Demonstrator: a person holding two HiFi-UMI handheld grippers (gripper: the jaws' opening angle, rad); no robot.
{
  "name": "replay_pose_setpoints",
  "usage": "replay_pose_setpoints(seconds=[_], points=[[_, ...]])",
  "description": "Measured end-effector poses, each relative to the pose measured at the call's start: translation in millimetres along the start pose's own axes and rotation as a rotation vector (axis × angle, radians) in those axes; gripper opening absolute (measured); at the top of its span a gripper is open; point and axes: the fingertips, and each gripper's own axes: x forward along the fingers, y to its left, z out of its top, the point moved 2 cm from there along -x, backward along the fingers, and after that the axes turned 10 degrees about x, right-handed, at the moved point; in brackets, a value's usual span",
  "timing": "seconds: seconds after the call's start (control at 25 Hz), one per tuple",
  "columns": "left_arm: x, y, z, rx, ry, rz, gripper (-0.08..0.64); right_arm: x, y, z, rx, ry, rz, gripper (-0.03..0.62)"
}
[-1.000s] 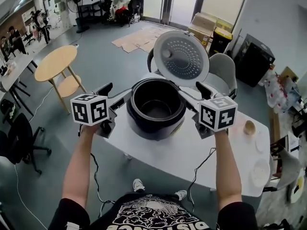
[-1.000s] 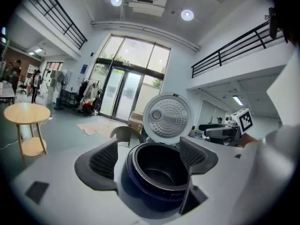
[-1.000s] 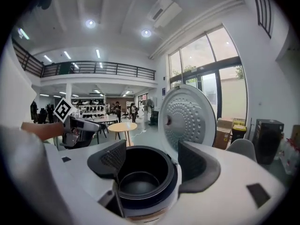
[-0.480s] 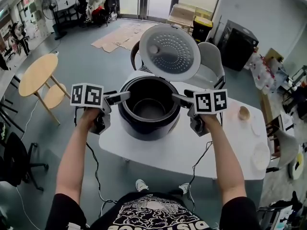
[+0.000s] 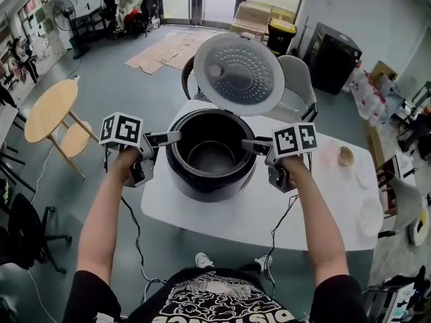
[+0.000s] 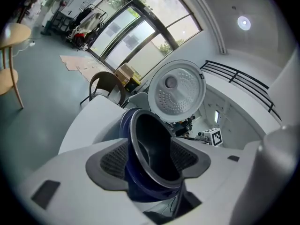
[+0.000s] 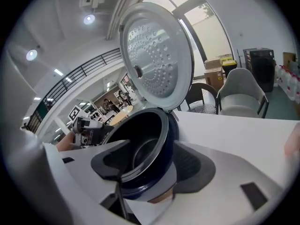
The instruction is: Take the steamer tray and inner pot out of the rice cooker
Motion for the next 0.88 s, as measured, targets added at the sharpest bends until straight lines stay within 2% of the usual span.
replay_pose_setpoints(seconds=[0.24,0.36,0.44,0.48,0.52,0.88], points=[[12,-1,-5,0.037,0.086,0.039,0.242,8,1,-2,0.045,0.048,0.022,0.265],[17,2,-7,0.089,0.135,0.119,0.189,9,-7,0,0.059,0.047,-0.033,0.223],[20,6,-7,0.116,0.155,0.179,0.137,8,-16,2,0.053,0.029,-0.096,0.145],[21,8,-7,0.122,0.159,0.205,0.111,7,-20,3,0.052,0.018,-0.121,0.109],[22,9,-7,0.125,0.160,0.225,0.077,6,-22,3,0.055,0.010,-0.134,0.107],[16,5,-7,0.109,0.115,0.249,0.057,2,-23,5,0.135,-0.012,-0.155,0.086]])
